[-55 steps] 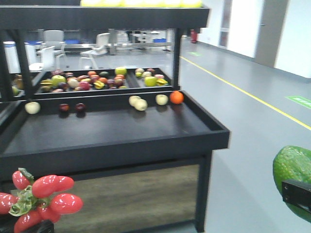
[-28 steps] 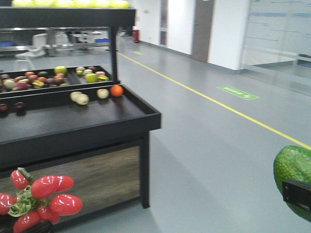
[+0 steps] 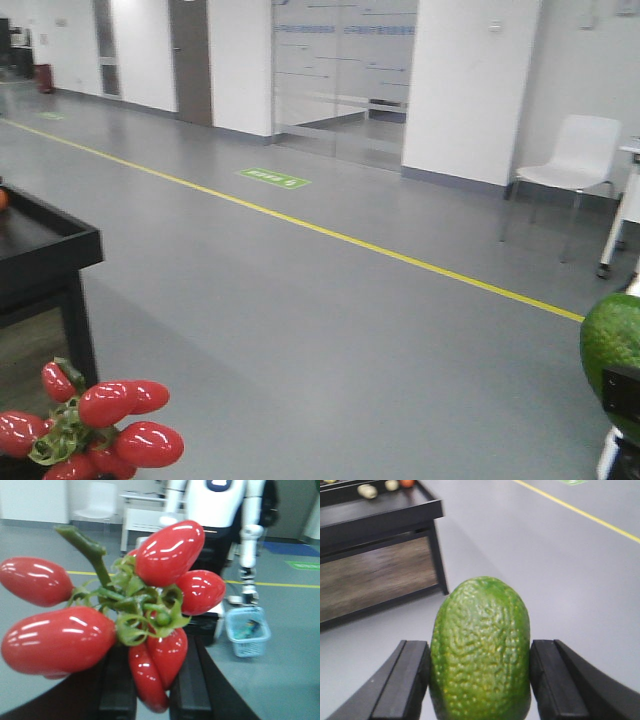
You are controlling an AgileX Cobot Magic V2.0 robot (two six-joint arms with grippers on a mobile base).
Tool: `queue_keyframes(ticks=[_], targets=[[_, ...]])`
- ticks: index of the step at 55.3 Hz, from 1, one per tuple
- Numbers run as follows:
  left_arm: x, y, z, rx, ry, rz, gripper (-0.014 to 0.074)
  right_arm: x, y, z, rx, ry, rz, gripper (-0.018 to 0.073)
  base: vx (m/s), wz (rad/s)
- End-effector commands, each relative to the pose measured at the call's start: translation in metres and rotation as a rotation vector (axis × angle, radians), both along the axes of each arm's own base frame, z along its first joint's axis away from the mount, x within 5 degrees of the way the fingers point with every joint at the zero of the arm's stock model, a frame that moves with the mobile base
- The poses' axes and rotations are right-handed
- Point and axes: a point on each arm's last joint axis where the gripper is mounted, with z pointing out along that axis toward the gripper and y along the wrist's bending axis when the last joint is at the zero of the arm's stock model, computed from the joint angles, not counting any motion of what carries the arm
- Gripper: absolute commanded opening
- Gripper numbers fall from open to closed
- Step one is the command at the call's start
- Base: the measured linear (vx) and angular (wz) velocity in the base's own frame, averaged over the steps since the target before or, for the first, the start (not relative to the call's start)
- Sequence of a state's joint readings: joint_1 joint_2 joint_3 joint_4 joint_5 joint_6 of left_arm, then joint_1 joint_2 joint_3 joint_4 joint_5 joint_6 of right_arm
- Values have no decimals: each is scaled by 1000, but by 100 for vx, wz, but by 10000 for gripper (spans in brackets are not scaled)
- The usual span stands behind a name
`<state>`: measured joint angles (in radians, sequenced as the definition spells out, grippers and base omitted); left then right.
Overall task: Pick snacks and fruit into basket
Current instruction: 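Drive the base toward the other robot holding the basket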
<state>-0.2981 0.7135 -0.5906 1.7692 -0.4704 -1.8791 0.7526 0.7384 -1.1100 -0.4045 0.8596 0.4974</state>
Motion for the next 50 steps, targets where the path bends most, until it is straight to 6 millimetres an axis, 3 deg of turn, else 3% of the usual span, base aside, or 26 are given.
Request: queue_keyframes(ticks=[1, 26, 50], targets=[[0, 0, 9, 9, -35, 3, 0, -3, -4, 17, 34, -121, 15, -7, -17, -82], [0, 0, 9, 9, -35, 2, 0, -9, -9, 20, 51, -140, 14, -7, -9, -70], [0, 0, 9, 9, -35, 3, 0, -9, -9, 20, 51, -140, 14, -7, 11, -52]])
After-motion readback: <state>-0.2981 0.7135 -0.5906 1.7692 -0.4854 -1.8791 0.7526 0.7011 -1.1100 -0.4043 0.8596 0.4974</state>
